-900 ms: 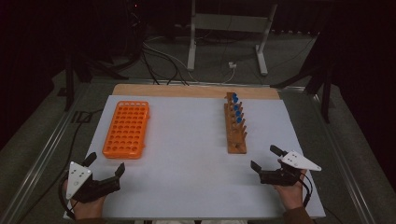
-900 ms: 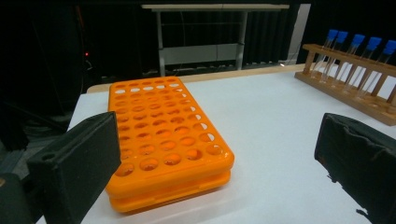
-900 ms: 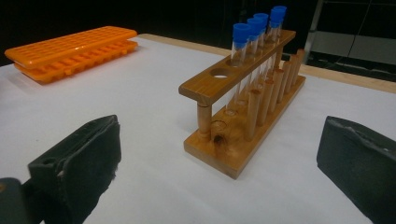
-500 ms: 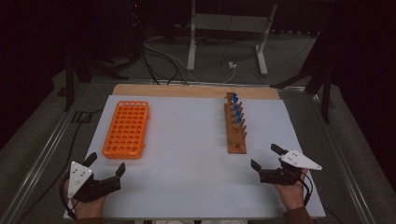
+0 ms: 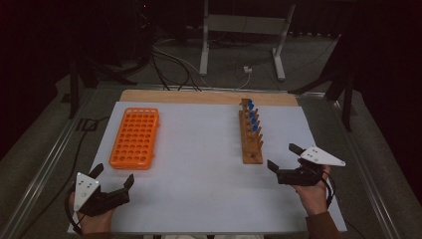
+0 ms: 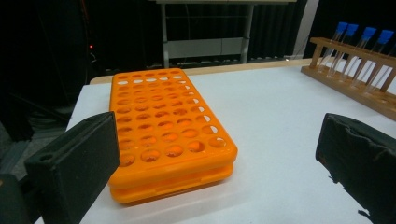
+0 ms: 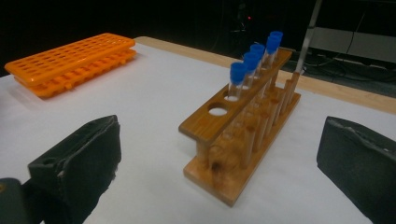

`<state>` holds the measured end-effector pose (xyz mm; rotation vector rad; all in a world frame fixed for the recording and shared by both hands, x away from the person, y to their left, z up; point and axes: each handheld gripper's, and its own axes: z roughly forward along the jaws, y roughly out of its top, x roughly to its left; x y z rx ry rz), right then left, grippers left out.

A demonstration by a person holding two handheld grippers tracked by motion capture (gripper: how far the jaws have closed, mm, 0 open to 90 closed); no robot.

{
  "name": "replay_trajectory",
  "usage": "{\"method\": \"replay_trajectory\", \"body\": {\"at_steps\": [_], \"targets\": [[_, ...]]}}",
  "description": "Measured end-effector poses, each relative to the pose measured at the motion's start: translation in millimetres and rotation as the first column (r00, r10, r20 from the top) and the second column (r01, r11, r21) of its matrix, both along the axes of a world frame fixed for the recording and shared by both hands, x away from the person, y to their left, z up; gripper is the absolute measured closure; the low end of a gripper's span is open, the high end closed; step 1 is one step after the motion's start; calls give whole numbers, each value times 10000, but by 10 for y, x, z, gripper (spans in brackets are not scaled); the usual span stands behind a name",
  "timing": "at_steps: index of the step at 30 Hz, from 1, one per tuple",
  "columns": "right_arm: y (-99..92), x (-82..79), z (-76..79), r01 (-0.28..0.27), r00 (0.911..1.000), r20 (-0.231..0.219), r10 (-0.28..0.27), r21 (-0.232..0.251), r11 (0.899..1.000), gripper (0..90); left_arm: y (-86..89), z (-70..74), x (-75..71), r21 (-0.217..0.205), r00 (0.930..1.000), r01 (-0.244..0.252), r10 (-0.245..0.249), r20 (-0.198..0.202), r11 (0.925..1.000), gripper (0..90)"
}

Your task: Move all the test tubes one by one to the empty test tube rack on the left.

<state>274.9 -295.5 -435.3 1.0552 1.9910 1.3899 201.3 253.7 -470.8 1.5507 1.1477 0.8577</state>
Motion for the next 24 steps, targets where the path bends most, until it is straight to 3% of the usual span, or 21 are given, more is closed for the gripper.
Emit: {"method": "replay_trajectory", "body": {"at_steps": [9,24], "targets": [[136,263,205,-206,9996,-209,201,-218,9996,0,-9,-16,11,-100,10000,-15,14,-53,9999,9],[367,691,266,-212,9978,-631,184,-442,9988,23,-18,-28,27,-108,9999,19,-20,-107,9999,9]]}}
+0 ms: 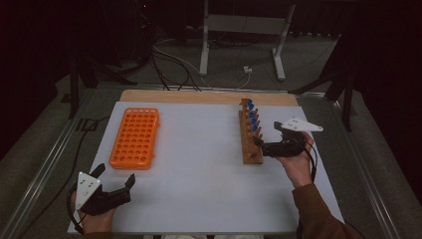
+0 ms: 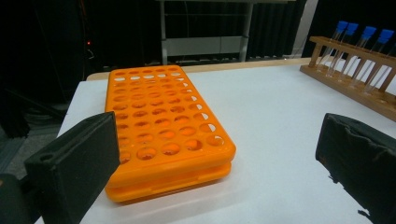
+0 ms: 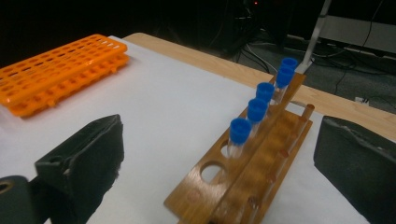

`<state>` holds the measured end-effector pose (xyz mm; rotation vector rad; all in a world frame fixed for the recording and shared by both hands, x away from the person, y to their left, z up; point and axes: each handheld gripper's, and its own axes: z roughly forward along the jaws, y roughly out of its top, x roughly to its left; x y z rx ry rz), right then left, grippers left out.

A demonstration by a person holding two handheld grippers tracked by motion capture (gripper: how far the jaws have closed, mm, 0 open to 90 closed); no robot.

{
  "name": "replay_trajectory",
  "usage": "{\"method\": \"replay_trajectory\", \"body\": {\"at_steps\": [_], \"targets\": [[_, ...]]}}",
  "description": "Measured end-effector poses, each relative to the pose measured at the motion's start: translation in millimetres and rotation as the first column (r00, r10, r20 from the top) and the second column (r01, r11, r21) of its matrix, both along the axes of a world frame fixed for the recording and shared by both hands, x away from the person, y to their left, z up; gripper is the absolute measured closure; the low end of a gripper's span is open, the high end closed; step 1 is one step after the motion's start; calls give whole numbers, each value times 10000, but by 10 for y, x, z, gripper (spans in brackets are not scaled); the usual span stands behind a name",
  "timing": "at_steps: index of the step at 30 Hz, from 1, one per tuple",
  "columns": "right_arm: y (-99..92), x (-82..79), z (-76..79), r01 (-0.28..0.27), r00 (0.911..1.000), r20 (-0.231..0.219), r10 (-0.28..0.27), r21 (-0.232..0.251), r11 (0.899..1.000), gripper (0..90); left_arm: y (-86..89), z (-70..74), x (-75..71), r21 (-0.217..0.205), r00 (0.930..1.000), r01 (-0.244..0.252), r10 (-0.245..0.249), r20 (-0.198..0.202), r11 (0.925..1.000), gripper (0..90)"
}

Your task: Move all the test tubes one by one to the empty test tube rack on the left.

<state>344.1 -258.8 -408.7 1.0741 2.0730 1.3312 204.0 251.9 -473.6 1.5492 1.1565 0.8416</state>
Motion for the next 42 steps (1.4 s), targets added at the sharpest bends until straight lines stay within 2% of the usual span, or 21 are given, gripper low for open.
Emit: {"method": "replay_trajectory", "body": {"at_steps": [5,7,8,9,10,11,12,15,16,24,25,36,42], "targets": [[19,121,-58,159,9996,-220,-157,71,9998,63,0,-4,5,-10,10000,43,-43,-25,10000,9],[17,201,-122,223,9984,-526,-212,208,9995,115,-1,-7,7,-20,10000,30,-30,-36,10000,9],[17,201,-122,223,9984,-526,-212,208,9995,115,0,-8,9,-12,10000,39,-39,-52,10000,9],[20,260,-176,390,9967,-727,-372,237,9990,173,-1,-10,11,-11,10000,39,-39,-68,10000,9],[20,260,-176,390,9967,-727,-372,237,9990,173,-1,-10,12,-6,10000,41,-41,-71,10000,9],[33,304,-223,572,9949,-839,-556,162,9982,274,-3,-11,13,1,10000,47,-47,-73,10000,9],[33,304,-223,572,9949,-839,-556,162,9982,274,-2,-11,13,19,10000,59,-58,-79,10000,9],[81,358,-299,652,9928,-1002,-653,-50,9979,455,-5,-14,16,5,9999,62,-61,-81,10000,9],[81,358,-299,652,9928,-1002,-653,-50,9979,455,-4,-14,16,13,9999,69,-69,-90,10000,9],[186,439,-400,645,9914,-1120,-682,-358,9973,652,-7,-11,14,36,9999,87,-87,-80,10000,9],[209,444,-414,692,9912,-1098,-745,-511,9963,690,-6,-12,14,47,9999,90,-90,-88,9999,9],[257,476,-478,850,9899,-1050,-954,-992,9914,756,-22,-16,19,117,9999,118,-117,-108,9999,9],[245,486,-472,927,9886,-1091,-1033,-981,9908,761,-100,-35,48,691,9994,217,-197,-295,9974,9]]}}
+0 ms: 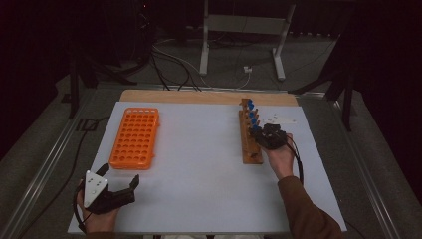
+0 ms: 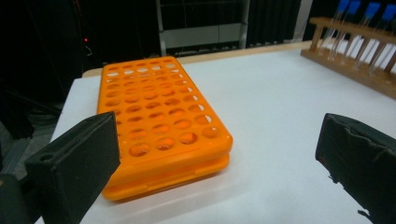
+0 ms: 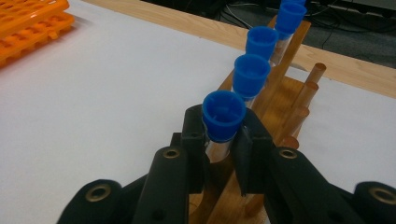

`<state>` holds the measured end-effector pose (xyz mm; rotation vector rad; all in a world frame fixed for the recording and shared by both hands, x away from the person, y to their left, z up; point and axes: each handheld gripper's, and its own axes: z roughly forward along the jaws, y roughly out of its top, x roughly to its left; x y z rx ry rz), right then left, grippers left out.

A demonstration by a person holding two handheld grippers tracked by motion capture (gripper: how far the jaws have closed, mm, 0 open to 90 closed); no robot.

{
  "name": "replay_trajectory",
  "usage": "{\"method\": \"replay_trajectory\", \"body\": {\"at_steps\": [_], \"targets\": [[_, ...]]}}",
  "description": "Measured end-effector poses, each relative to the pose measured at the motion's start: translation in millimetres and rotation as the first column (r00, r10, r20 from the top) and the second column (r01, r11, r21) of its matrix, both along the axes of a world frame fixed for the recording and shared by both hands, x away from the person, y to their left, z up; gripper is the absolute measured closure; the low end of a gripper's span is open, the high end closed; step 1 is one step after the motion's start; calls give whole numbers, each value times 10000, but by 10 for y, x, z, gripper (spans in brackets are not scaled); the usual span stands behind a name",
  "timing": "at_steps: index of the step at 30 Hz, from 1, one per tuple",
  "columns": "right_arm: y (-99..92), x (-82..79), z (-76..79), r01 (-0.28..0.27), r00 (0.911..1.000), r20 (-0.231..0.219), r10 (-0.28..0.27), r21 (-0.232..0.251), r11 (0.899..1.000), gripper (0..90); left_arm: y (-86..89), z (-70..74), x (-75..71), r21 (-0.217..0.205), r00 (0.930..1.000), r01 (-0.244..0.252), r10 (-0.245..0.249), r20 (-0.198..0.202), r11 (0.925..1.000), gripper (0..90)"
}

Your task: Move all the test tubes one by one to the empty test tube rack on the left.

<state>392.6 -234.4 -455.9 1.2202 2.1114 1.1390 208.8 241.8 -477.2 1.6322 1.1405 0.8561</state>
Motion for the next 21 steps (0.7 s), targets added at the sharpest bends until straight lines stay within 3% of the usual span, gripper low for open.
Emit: {"method": "replay_trajectory", "body": {"at_steps": [8,15,18,21], "targets": [[-17,-11,47,-27,9999,99,26,118,9999,762,-77,66,50,-192,9995,205,-209,-218,9996,9],[-32,-17,169,-109,9998,147,108,72,9999,763,-165,213,180,-40,9945,972,-973,-384,9953,10],[-35,-15,253,-151,9997,177,150,54,9999,763,-172,267,253,-157,9906,1272,-1278,-486,9918,9],[-28,-18,328,-220,9996,195,220,16,9998,762,-196,309,330,54,9886,1354,-1347,-667,9908,9]]}}
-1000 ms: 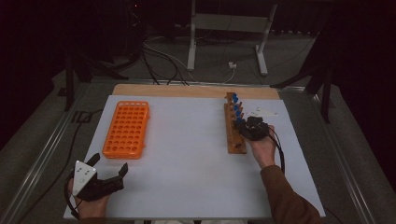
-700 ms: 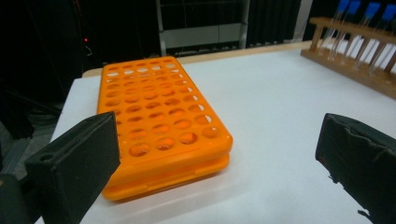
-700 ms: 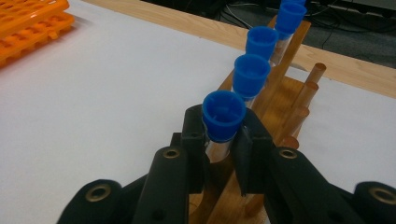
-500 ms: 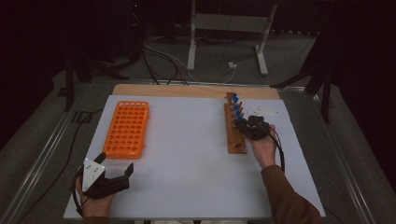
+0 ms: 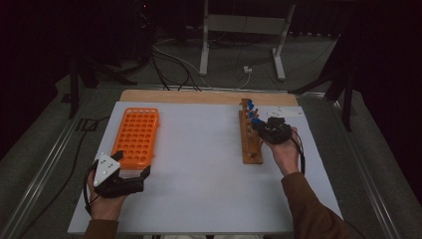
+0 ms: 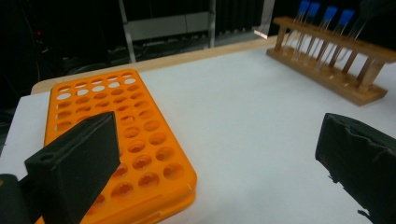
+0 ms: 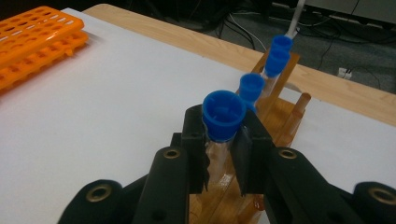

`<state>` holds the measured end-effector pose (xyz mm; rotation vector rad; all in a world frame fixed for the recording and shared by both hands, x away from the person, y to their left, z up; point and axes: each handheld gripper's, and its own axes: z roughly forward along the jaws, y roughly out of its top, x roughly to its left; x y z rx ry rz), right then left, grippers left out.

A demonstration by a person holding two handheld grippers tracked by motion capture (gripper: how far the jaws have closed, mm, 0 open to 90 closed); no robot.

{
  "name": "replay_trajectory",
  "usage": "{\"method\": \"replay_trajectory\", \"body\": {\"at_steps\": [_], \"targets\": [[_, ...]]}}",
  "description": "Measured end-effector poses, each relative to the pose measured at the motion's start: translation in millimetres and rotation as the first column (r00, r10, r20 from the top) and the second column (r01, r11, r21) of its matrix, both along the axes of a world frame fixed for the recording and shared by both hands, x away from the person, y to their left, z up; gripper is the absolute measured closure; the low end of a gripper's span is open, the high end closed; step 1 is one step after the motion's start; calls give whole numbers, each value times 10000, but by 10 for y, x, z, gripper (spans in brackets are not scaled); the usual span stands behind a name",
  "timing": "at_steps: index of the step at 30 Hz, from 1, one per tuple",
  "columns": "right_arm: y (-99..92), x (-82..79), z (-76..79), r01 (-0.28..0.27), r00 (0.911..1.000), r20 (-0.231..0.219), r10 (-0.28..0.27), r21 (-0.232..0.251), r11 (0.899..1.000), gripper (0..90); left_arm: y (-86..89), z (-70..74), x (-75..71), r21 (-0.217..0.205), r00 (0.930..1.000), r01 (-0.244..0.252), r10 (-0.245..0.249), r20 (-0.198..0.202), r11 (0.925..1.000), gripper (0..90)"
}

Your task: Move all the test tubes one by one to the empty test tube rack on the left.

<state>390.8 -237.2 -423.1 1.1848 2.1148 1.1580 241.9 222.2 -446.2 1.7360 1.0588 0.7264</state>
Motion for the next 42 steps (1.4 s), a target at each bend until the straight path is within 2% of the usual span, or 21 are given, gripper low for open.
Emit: {"method": "replay_trajectory", "body": {"at_steps": [10,12,15,21,23,26,31,32,34,37,38,39,40,42], "targets": [[-9,-24,247,-124,9997,192,126,-103,9999,762,-111,187,178,72,9991,366,-367,198,9993,9],[-14,-32,332,-239,9994,241,242,-99,9997,763,-144,214,228,136,9988,411,-415,258,9991,9],[-8,-38,372,-317,9991,285,321,-159,9994,762,-196,226,295,118,9983,505,-508,288,9987,10],[53,-63,457,-735,9970,261,731,133,9972,762,-338,206,423,36,9953,955,-955,159,9954,10],[97,-65,454,-928,9955,210,922,251,9954,762,-391,205,454,-127,9935,1139,-1138,76,9934,9],[163,-65,435,-1149,9934,70,1147,452,9923,762,-483,216,492,-145,9910,1332,-1330,134,9910,9],[324,-92,385,-1623,9866,-64,1628,467,9856,761,-584,207,547,-372,9880,1541,-1545,-84,9874,17],[407,-114,373,-1871,9821,-136,1879,463,9812,761,-607,198,557,-417,9869,1603,-1609,-111,9862,24],[434,-121,372,-1958,9804,-139,1966,450,9796,761,-642,187,569,-430,9858,1669,-1675,-122,9850,24],[562,-155,370,-2329,9721,-180,2337,392,9717,761,-706,178,579,-468,9833,1808,-1817,-143,9824,32],[632,-174,370,-2509,9675,-238,2518,354,9674,761,-728,178,581,-543,9820,1872,-1882,-152,9808,44],[632,-174,370,-2509,9675,-238,2518,354,9674,761,-746,182,582,-598,9803,1954,-1966,-163,9789,44],[713,-196,367,-2729,9614,-276,2738,325,9615,760,-768,186,580,-710,9790,2020,-2035,-152,9768,59],[753,-207,366,-2823,9586,-289,2832,327,9588,760,-821,199,578,-774,9749,2207,-2222,-116,9723,65]]}}
